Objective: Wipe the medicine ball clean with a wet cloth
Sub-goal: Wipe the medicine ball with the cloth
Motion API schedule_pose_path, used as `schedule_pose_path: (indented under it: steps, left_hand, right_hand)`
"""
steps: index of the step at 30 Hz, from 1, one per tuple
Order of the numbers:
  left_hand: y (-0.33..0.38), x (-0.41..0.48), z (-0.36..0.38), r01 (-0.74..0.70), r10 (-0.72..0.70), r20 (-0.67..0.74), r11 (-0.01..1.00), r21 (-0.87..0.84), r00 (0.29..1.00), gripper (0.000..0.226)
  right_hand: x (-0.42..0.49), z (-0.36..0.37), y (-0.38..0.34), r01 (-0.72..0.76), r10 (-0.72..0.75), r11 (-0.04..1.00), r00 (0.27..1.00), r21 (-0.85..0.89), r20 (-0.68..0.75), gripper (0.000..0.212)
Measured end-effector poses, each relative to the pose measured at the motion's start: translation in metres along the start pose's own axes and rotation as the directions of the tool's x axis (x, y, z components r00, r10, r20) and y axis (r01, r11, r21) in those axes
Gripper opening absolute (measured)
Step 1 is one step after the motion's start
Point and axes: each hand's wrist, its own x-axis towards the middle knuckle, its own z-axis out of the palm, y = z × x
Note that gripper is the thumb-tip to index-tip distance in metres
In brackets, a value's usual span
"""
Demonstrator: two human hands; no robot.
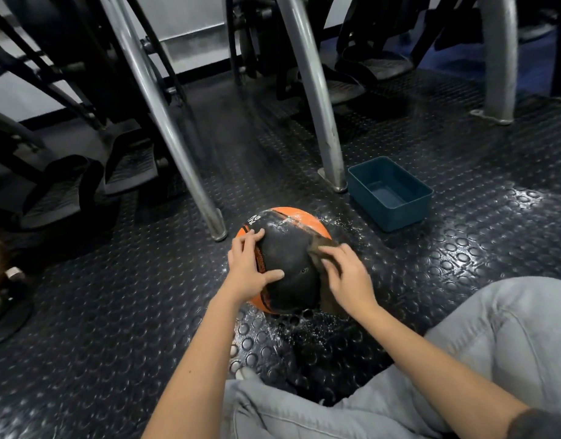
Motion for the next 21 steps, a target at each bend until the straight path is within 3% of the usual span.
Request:
schedule_pose_path:
  steps: [4, 7, 10, 17, 21]
  left_hand:
    - [-0.002, -0.002, 0.0, -0.002, 0.002, 0.0, 1.0, -0.022, 1.0, 0.087]
    - [-0.003, -0.002, -0.001, 0.01, -0.01, -0.006, 0.999, -0.042, 1.0, 0.087]
    - [-0.004, -0.003, -0.002, 0.015, -0.016, -0.014, 0.999, -0.048, 1.0, 0.087]
    - [-0.003, -0.003, 0.003, 0.001, -0.001, -0.011, 1.0, 0.01, 1.0, 0.088]
    - [0.002, 0.005, 0.006, 0.006, -0.005, -0.025, 0.999, 0.046, 1.0, 0.088]
  right_hand:
    - [-0.018, -0.011, 0.033, -0.16, 0.177, 0.956, 0.983, -0.247, 0.048, 0.025]
    - [0.005, -0.01, 0.001, -0.054, 0.051, 0.996, 0.998, -0.075, -0.036, 0.022]
    - [0.016, 0.003, -0.023, 0.129, -0.13, 0.99, 0.992, -0.057, 0.0, 0.031]
    - [-0.024, -0.007, 0.024, -0.052, 0.056, 0.98, 0.998, -0.194, 0.015, 0.024]
    - [0.008, -0.013, -0.007, 0.008, -0.011, 0.997, 0.999, -0.072, -0.041, 0.023]
